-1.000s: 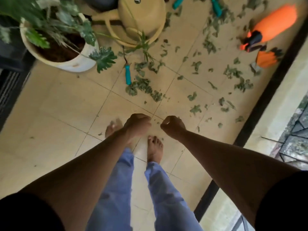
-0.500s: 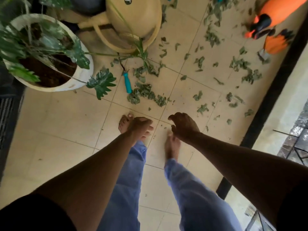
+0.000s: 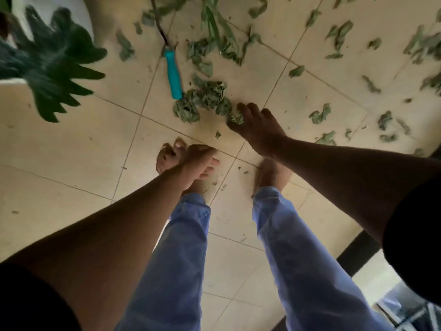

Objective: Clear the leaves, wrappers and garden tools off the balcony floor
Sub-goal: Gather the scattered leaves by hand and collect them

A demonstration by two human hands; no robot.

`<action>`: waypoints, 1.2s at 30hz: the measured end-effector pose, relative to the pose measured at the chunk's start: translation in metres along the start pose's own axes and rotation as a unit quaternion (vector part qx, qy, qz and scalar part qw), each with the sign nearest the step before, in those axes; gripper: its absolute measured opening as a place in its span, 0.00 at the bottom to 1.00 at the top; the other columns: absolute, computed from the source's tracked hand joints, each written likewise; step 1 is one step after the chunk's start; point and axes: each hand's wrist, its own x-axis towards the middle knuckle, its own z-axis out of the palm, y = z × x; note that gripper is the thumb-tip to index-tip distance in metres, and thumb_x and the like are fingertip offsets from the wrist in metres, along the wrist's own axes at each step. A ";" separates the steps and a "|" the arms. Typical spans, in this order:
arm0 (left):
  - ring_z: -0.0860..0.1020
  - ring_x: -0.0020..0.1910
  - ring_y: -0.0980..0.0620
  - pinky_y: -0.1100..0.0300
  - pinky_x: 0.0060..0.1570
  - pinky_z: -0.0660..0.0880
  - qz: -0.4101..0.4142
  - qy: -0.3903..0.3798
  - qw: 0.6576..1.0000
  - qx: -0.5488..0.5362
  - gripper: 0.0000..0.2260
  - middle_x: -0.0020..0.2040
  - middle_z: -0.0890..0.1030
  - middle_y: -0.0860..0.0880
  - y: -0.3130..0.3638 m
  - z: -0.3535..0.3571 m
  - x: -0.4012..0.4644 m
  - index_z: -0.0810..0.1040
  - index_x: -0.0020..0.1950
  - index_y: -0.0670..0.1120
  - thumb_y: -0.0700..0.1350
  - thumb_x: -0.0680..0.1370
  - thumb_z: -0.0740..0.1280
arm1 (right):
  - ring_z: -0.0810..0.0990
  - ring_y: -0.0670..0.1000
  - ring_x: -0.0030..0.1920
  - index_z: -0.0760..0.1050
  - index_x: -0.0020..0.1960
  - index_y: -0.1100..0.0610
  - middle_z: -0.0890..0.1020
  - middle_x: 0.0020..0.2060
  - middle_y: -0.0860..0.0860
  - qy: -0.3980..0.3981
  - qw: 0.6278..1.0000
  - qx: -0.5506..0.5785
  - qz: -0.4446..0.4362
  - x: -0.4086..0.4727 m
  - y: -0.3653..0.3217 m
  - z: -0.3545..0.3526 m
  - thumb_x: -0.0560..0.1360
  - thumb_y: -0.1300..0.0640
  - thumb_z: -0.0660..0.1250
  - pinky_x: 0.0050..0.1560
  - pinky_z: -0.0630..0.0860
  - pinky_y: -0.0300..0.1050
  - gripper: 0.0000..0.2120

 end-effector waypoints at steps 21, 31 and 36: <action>0.85 0.54 0.43 0.49 0.47 0.82 -0.071 -0.011 0.900 -0.430 0.27 0.54 0.85 0.36 0.020 0.044 0.020 0.79 0.61 0.39 0.60 0.85 0.54 | 0.80 0.36 0.35 0.83 0.39 0.50 0.82 0.34 0.41 0.046 0.796 0.561 0.222 -0.014 -0.032 -0.038 0.68 0.68 0.76 0.32 0.73 0.25 0.13; 0.79 0.38 0.61 0.62 0.45 0.78 -0.009 0.015 0.912 -0.411 0.17 0.42 0.78 0.58 0.014 0.026 0.025 0.79 0.44 0.56 0.43 0.86 0.57 | 0.83 0.64 0.39 0.78 0.49 0.69 0.80 0.38 0.63 0.233 0.922 0.304 0.050 -0.050 -0.084 -0.092 0.71 0.70 0.67 0.36 0.80 0.53 0.07; 0.81 0.34 0.53 0.61 0.30 0.78 -0.004 -0.013 0.849 -0.527 0.14 0.36 0.80 0.49 0.003 0.003 0.039 0.81 0.38 0.45 0.47 0.82 0.65 | 0.82 0.53 0.46 0.78 0.61 0.58 0.83 0.51 0.55 0.280 0.932 0.226 0.052 -0.015 -0.068 -0.082 0.76 0.60 0.54 0.37 0.78 0.43 0.20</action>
